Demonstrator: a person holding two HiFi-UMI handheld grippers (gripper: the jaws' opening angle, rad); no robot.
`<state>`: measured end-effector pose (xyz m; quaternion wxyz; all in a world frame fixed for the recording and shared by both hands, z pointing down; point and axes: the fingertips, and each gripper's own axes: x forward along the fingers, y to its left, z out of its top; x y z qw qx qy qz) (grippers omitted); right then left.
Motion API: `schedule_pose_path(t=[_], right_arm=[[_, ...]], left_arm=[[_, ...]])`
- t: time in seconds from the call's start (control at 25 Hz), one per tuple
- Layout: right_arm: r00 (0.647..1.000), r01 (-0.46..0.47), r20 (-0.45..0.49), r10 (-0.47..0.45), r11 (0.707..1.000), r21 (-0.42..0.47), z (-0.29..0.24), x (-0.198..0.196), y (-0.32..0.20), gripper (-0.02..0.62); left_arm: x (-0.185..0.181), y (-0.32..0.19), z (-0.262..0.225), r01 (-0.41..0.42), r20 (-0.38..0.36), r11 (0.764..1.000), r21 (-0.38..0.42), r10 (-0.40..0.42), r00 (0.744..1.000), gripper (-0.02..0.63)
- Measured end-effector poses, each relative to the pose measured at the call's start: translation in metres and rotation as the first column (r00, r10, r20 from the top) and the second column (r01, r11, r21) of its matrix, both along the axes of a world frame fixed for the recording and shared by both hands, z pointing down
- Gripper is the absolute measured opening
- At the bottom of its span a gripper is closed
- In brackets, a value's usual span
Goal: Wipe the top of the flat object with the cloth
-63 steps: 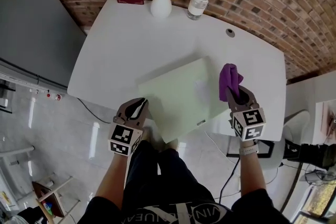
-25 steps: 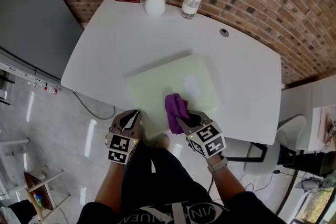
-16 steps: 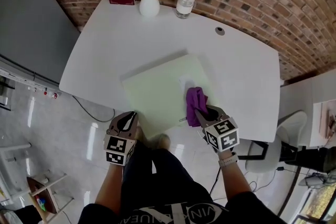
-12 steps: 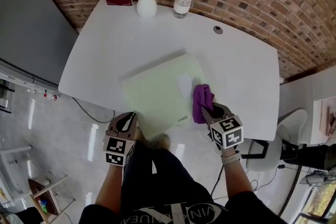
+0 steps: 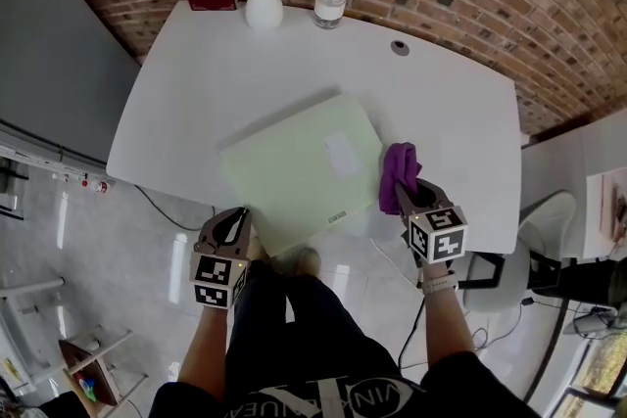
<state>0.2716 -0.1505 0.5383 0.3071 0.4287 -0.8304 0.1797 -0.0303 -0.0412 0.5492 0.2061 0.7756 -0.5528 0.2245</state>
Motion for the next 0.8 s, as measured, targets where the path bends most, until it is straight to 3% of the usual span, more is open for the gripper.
schedule_pose_path(t=[0.8], right_arm=[[0.995, -0.074, 0.073, 0.071, 0.997, 0.032, 0.0, -0.002, -0.033, 0.067]], left_arm=[[-0.011, -0.043, -0.001, -0.035, 0.04, 0.999, 0.021, 0.034, 0.999, 0.031]])
